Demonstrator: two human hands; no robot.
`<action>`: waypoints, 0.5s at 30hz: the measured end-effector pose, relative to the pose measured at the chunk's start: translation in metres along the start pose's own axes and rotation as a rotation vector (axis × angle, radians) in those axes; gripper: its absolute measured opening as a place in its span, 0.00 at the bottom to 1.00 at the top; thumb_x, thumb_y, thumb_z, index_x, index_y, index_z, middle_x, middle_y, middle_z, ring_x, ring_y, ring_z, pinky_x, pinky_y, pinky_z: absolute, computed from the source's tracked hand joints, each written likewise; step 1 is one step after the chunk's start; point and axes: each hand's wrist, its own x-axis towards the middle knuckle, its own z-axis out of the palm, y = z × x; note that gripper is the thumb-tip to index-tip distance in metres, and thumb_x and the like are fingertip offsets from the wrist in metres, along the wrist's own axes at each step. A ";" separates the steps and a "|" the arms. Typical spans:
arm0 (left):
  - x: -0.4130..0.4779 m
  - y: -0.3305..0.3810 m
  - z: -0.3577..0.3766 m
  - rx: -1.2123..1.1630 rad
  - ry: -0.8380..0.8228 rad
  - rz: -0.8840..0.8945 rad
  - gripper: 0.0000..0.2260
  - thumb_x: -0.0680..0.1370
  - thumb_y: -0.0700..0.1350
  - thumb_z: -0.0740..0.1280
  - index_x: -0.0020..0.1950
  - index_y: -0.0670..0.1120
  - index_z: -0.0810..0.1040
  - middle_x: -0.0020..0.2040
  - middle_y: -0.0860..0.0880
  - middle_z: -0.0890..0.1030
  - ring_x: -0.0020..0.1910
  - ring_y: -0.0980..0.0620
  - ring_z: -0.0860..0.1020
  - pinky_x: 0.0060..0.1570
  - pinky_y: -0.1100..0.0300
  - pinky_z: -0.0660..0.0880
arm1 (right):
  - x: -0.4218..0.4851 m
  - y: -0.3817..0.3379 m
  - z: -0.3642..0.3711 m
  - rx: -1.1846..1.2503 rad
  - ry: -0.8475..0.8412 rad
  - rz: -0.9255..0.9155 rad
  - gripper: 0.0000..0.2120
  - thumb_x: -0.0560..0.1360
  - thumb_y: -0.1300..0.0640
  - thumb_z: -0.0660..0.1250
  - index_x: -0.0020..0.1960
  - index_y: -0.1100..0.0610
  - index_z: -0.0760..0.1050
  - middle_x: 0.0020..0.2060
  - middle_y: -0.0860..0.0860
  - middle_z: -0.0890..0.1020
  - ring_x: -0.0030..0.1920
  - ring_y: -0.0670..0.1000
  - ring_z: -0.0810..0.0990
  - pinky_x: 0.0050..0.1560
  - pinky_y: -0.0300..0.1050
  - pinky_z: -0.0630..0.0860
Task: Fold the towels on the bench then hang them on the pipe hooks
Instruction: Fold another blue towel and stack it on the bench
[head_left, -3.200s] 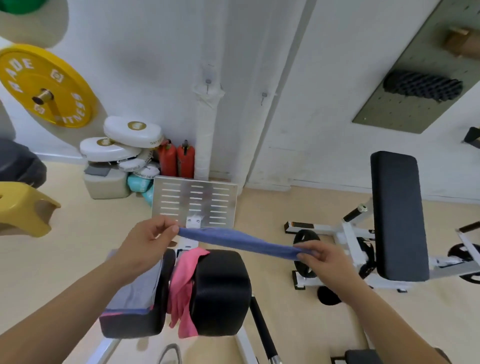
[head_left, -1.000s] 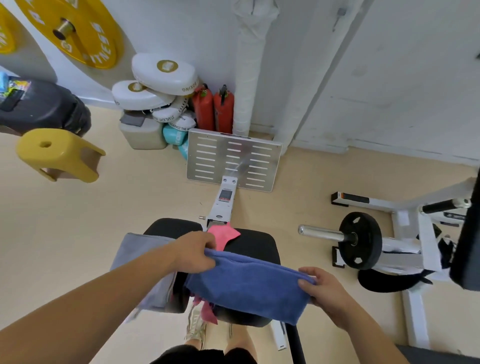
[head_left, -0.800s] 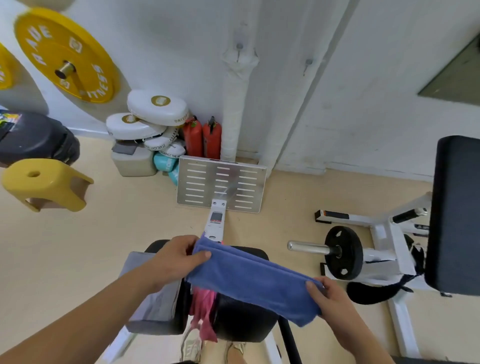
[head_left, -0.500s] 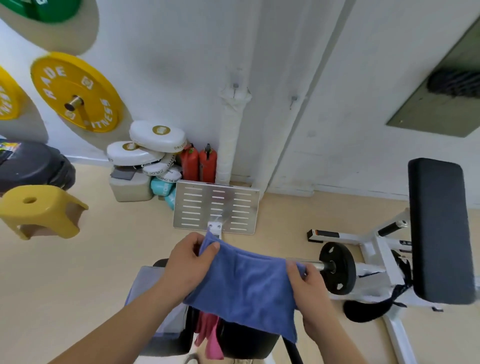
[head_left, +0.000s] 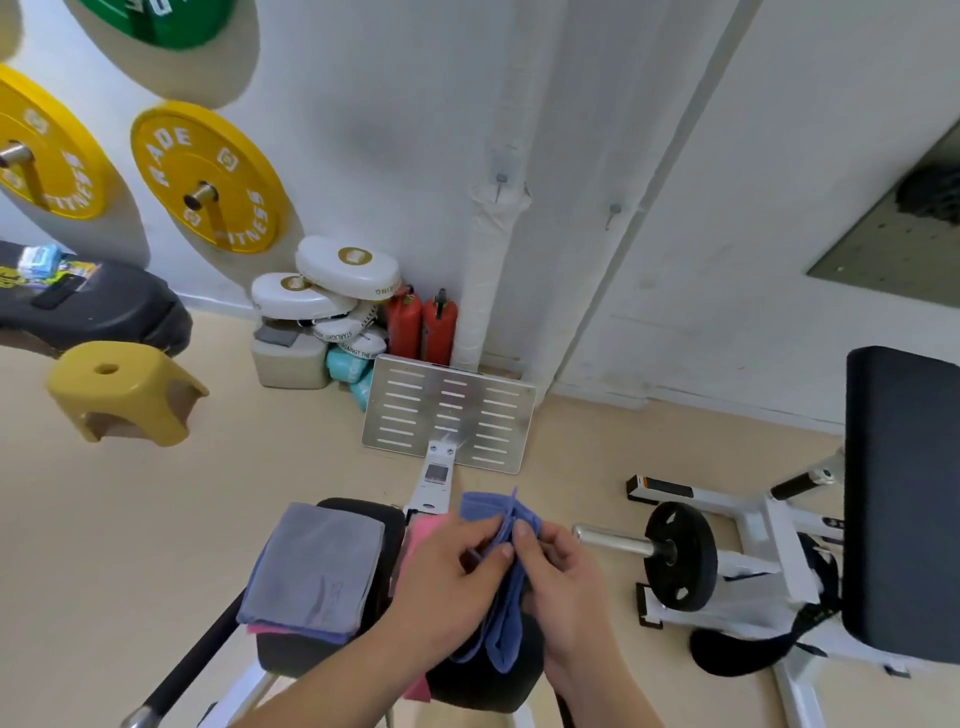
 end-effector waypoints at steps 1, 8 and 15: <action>-0.003 0.001 0.008 0.019 -0.024 0.005 0.10 0.81 0.46 0.67 0.58 0.60 0.83 0.46 0.59 0.80 0.47 0.60 0.80 0.50 0.68 0.77 | 0.001 0.001 -0.004 0.027 -0.009 0.000 0.06 0.80 0.62 0.68 0.52 0.63 0.83 0.48 0.63 0.87 0.50 0.61 0.87 0.51 0.53 0.83; -0.020 -0.012 0.024 -0.053 -0.075 -0.125 0.20 0.80 0.37 0.65 0.57 0.63 0.82 0.51 0.58 0.83 0.54 0.60 0.81 0.57 0.66 0.77 | 0.017 0.010 -0.029 -0.061 -0.055 0.008 0.08 0.80 0.59 0.69 0.53 0.64 0.81 0.47 0.63 0.87 0.50 0.62 0.87 0.54 0.58 0.83; -0.025 -0.053 -0.044 -0.248 -0.030 -0.441 0.28 0.70 0.56 0.80 0.68 0.59 0.76 0.61 0.57 0.83 0.61 0.55 0.82 0.64 0.48 0.79 | 0.023 0.005 -0.015 -0.112 -0.424 0.198 0.15 0.84 0.54 0.60 0.65 0.60 0.79 0.58 0.59 0.85 0.59 0.63 0.84 0.65 0.64 0.77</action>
